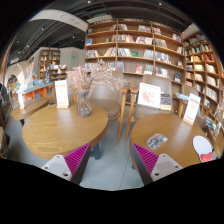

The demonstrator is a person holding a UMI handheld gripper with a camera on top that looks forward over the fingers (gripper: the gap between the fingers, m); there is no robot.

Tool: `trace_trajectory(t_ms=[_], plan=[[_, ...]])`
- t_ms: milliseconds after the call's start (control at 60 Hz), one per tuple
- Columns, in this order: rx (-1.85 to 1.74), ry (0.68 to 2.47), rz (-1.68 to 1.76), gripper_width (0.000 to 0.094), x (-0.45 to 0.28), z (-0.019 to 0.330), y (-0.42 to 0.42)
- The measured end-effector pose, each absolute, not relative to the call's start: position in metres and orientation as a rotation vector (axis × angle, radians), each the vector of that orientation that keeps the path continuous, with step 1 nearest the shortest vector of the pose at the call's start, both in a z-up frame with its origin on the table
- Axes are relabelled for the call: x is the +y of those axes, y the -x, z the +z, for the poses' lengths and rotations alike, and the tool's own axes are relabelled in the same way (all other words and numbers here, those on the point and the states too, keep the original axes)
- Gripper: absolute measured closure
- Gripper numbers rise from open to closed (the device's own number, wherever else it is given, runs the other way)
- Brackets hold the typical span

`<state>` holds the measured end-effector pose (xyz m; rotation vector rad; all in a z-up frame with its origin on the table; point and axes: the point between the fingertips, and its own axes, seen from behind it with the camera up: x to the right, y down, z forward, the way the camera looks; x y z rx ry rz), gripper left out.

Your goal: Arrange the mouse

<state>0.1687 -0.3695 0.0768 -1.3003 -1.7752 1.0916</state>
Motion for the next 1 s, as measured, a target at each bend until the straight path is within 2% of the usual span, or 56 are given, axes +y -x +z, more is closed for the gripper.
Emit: trace_trajectory(t_ms=[83, 217, 233, 433, 667, 1000], plan=[[-1.732, 1.362, 1.040, 0.0083, -0.349, 0.073, -0.163], [-1.663, 1.438, 0.961, 0.0085, -0.274, 0.057, -0.124], [-1.651, 1.452, 0.947, 0.0083, -0.285, 0.057, -0.135], [-1.600, 1.505, 0.857, 0.0081, -0.224, 0.040, -0.122], [-1.589, 1.528, 0.817, 0.0084, -0.201, 0.023, -0.097], [-1.629, 1.633, 0.822, 0.0092, -0.202, -0.010, -0.052]])
